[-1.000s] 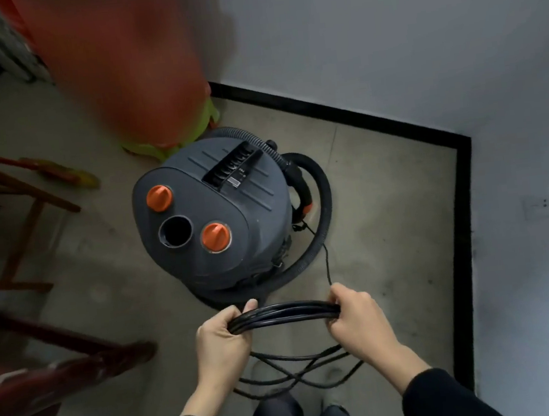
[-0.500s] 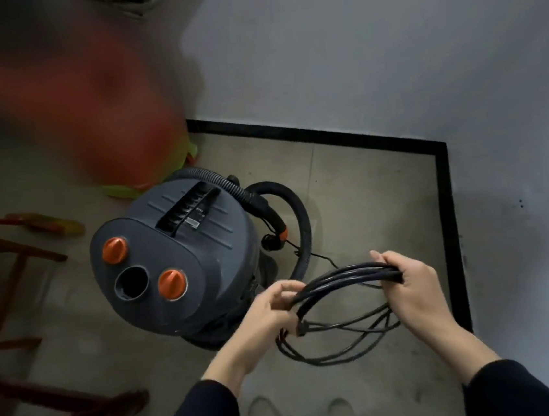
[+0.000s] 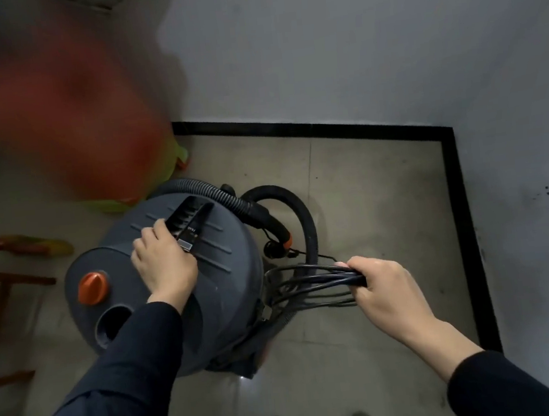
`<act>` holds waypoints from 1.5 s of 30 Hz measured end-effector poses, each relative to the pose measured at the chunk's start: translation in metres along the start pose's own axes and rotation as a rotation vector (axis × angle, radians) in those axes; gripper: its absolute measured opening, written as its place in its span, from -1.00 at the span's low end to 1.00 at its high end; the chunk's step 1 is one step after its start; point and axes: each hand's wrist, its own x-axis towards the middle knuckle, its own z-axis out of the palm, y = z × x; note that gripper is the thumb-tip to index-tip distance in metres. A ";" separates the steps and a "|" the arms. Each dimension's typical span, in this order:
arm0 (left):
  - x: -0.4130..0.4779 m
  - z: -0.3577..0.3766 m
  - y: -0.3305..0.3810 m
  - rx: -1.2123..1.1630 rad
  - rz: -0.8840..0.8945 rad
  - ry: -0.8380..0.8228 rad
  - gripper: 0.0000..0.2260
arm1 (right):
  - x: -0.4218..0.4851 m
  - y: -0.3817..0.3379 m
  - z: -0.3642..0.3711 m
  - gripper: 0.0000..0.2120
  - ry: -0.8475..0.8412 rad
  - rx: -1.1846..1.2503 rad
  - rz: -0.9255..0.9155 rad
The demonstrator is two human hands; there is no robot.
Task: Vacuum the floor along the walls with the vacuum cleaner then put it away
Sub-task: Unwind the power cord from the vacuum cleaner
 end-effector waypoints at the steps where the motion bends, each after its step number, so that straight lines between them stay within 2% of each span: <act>1: 0.000 0.004 -0.002 -0.020 -0.004 0.036 -0.40 | 0.003 0.000 0.002 -0.72 0.002 -0.003 0.018; 3: 0.003 0.006 -0.009 -0.040 0.021 0.053 -0.41 | 0.006 0.002 0.004 -0.75 -0.003 -0.027 0.056; 11: -0.013 0.003 -0.044 -0.197 0.255 0.074 -0.39 | 0.002 0.008 0.001 -0.65 -0.069 -0.190 0.122; 14: -0.028 0.004 -0.063 -0.196 0.358 0.031 -0.37 | 0.000 0.008 0.001 -0.80 -0.101 -0.297 0.116; 18: -0.036 -0.001 -0.095 -0.133 0.512 -0.052 -0.39 | -0.005 0.006 0.001 -0.93 -0.156 -0.371 0.105; 22: -0.031 -0.013 -0.127 0.003 0.697 -0.136 -0.36 | -0.014 0.008 0.006 -0.91 -0.188 -0.370 0.100; 26: -0.019 -0.024 -0.148 0.156 0.865 -0.064 -0.43 | -0.028 0.011 0.017 -0.79 -0.247 -0.354 0.090; 28: -0.024 -0.027 -0.148 0.189 0.753 -0.052 -0.49 | -0.034 0.010 0.021 -0.80 -0.272 -0.342 0.085; 31: -0.043 -0.024 -0.137 0.117 0.425 -0.112 -0.41 | -0.042 0.007 0.023 -0.83 -0.292 -0.323 0.079; 33: -0.055 -0.022 -0.128 -0.020 0.256 -0.119 -0.43 | -0.045 0.004 0.023 -0.85 -0.290 -0.317 0.065; 35: -0.063 -0.021 -0.117 -0.254 0.059 -0.048 -0.41 | -0.046 0.000 0.023 -0.87 -0.276 -0.317 0.048; 37: -0.072 -0.019 -0.101 -0.488 -0.215 0.030 -0.31 | -0.046 -0.004 0.022 -0.88 -0.257 -0.325 0.039; 40: -0.080 -0.012 -0.081 -0.677 -0.597 0.038 -0.12 | -0.045 -0.009 0.020 -0.86 -0.214 -0.334 0.030; 42: -0.074 -0.008 -0.075 -0.733 -0.750 -0.008 -0.02 | -0.044 -0.011 0.016 -0.88 -0.176 -0.352 0.014; 45: -0.058 -0.002 -0.069 -0.758 -0.860 -0.070 0.07 | -0.035 -0.010 -0.003 -0.94 -0.068 -0.400 0.022</act>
